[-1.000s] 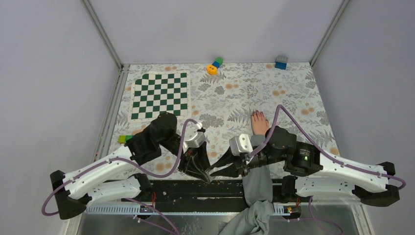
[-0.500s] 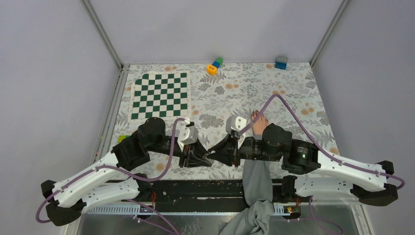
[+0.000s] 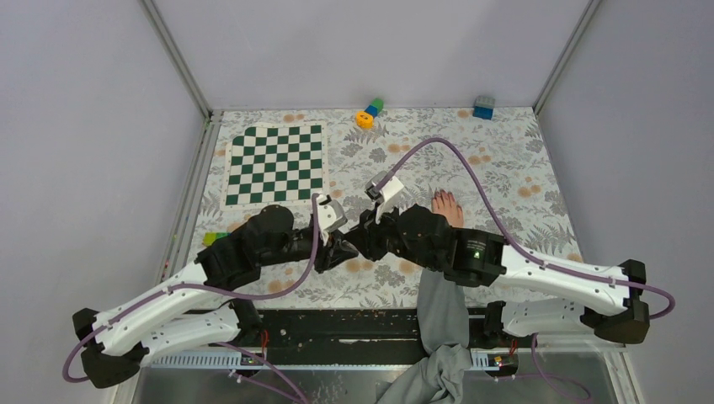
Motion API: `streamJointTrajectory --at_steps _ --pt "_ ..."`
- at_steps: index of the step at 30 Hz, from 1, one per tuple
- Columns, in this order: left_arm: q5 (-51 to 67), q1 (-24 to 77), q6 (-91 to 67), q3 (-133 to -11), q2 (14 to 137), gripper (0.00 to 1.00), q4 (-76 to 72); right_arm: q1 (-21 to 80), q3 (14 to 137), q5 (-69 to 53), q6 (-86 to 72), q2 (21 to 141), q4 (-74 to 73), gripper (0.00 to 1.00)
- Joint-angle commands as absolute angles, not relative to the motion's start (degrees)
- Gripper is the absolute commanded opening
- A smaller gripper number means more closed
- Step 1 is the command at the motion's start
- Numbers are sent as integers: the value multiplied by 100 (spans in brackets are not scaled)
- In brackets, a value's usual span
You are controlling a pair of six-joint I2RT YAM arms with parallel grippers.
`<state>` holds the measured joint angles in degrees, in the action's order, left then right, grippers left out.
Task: Paint the nails
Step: Screw the nail polish bottle.
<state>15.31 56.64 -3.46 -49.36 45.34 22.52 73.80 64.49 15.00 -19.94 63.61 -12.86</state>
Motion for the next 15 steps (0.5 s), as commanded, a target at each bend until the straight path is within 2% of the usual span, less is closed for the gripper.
streamJointTrajectory --at_steps 1,8,9,12,15 --pt "192 5600 -501 -5032 4649 0 1285 7567 6679 1261 -2853 6664 -1362 0" --pt "207 5599 -494 -5037 4619 0 1300 7567 6708 1512 -2889 6609 -1317 0" --pt "254 5599 -483 -5036 4615 0 1289 7567 6688 1563 -2869 6568 -1315 7" --pt "512 5599 -450 -5028 4627 0 1250 7567 6581 1784 -2847 6328 -1256 39" --pt "749 5599 -407 -5060 4681 0 1256 7564 6351 2025 -2896 6033 -1109 56"
